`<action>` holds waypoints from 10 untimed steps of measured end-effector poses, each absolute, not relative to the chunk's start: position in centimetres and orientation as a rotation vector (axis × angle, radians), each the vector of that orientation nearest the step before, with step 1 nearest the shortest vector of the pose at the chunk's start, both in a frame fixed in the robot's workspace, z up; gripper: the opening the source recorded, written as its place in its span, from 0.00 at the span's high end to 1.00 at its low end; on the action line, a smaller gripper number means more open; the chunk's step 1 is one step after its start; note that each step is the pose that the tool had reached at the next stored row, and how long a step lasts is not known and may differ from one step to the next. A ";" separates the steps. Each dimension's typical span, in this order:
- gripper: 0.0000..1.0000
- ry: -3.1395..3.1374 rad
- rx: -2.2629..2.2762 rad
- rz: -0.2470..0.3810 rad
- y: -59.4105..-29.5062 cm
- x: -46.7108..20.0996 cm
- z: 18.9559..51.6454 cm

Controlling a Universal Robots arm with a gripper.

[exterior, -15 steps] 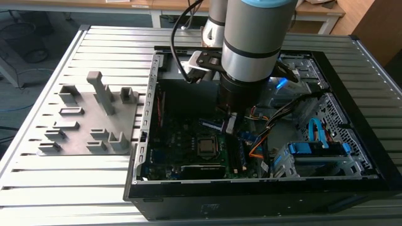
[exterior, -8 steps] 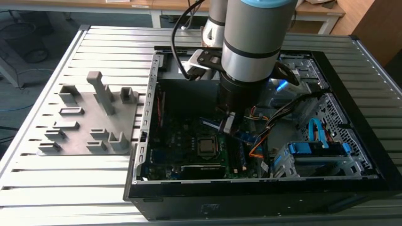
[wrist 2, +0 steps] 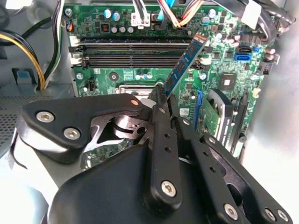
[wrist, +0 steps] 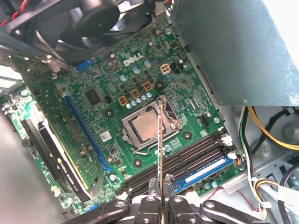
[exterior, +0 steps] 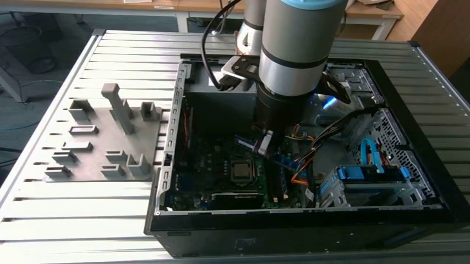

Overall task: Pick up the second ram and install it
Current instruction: 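Insert the second ram into the second slot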

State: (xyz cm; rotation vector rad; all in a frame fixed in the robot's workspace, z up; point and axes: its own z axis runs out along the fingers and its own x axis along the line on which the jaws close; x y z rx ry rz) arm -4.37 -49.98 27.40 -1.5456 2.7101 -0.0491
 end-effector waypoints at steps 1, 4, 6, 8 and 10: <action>0.86 2.717 -1.533 -0.049 -50.0 -4.4 27.4; 0.86 2.739 -1.495 -0.050 -50.0 -4.4 27.4; 0.86 2.752 -1.471 -0.050 -50.0 -4.4 27.4; 0.86 2.764 -1.449 -0.050 -50.0 -4.4 27.3; 0.86 2.777 -1.425 -0.051 -50.0 -4.4 27.3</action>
